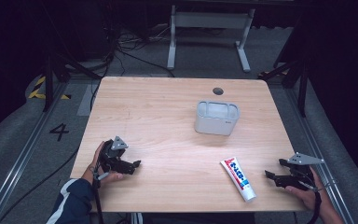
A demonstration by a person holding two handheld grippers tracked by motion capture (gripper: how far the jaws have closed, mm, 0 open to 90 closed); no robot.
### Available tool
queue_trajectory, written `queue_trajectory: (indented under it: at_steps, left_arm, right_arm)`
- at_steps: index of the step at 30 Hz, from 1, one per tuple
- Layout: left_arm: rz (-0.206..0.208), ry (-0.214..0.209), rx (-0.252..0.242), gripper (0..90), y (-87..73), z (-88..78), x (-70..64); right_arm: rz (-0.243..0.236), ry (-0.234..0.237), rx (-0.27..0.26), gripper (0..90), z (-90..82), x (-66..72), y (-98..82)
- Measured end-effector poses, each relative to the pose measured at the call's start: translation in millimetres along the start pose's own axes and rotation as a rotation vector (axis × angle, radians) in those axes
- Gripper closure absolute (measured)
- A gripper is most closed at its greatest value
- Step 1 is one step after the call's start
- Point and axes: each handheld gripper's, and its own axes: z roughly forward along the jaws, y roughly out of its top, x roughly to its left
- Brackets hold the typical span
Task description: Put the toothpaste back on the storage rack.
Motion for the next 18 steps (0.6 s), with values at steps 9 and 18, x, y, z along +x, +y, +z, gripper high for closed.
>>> queue_trajectory:
  at_steps: [9,18]
  left_arm:
    - [0.012,-0.01,0.002,0.2,-0.4,-0.5,1.7]
    - [0.02,-0.015,0.002,0.2,-0.1,-0.3,2.5]
  right_arm:
    - [-0.027,-0.01,0.047,19.3,-2.1,11.1,7.0]
    - [-0.035,0.028,0.036,20.2,-7.8,28.0,19.1]
